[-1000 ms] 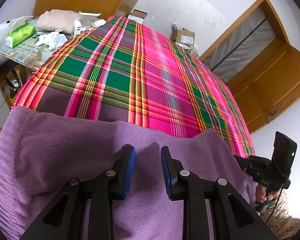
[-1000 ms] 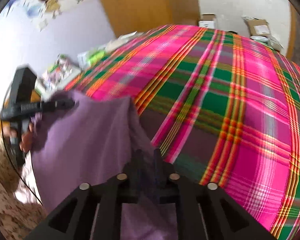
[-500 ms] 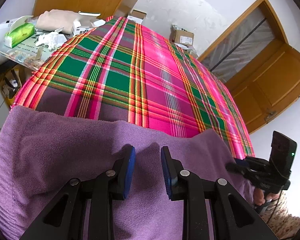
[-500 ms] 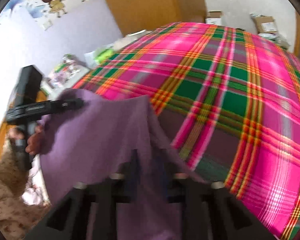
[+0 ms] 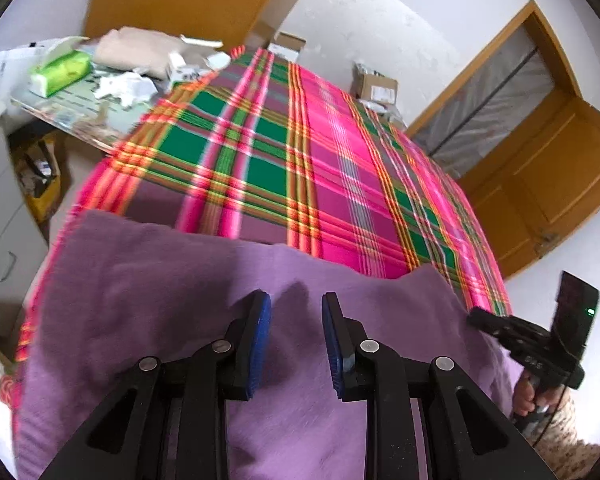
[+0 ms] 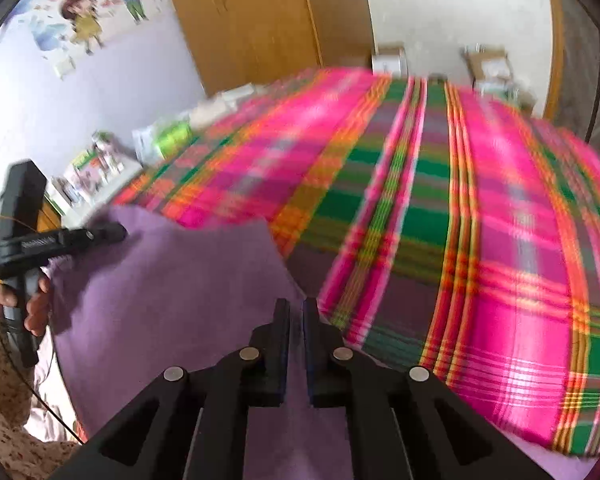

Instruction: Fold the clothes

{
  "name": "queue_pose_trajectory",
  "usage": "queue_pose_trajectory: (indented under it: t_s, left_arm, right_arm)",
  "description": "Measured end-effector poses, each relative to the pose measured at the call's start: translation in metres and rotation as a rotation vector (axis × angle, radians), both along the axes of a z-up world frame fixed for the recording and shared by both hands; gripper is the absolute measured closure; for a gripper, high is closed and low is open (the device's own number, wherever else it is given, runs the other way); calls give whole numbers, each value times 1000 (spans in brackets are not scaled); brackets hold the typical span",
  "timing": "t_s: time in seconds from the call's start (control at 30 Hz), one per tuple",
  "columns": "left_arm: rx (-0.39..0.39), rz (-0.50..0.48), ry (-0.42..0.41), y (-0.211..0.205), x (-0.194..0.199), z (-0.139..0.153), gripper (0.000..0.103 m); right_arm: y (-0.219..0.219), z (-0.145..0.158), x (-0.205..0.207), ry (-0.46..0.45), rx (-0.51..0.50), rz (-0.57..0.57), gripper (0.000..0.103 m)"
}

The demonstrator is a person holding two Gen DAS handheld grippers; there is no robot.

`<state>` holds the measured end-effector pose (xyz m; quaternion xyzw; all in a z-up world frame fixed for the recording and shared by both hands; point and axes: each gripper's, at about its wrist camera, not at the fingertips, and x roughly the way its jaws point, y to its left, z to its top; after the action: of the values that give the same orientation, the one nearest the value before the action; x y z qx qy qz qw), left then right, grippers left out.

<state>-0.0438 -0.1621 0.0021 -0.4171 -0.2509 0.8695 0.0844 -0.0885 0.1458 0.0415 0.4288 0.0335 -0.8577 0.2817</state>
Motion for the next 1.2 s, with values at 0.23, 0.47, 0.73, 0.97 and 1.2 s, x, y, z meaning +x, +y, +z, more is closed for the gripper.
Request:
queue_pose_trajectory:
  t_s: [0.23, 0.47, 0.73, 0.97, 1.2]
  left_arm:
    - [-7, 61, 17, -23, 39, 0, 76]
    - [-9, 119, 36, -47, 75, 0, 76]
    - [-14, 154, 68, -61, 99, -2, 76]
    - [-45, 190, 99, -71, 114, 6, 76]
    - [-28, 248, 81, -93, 132, -2, 76]
  right_arm:
    - [-18, -11, 44, 11, 35, 31, 97]
    - [-18, -23, 56, -23, 52, -76, 96]
    - [-58, -21, 93, 10, 33, -3, 91]
    - [-84, -17, 106, 10, -19, -4, 88]
    - [-142, -30, 119, -6, -19, 112, 86]
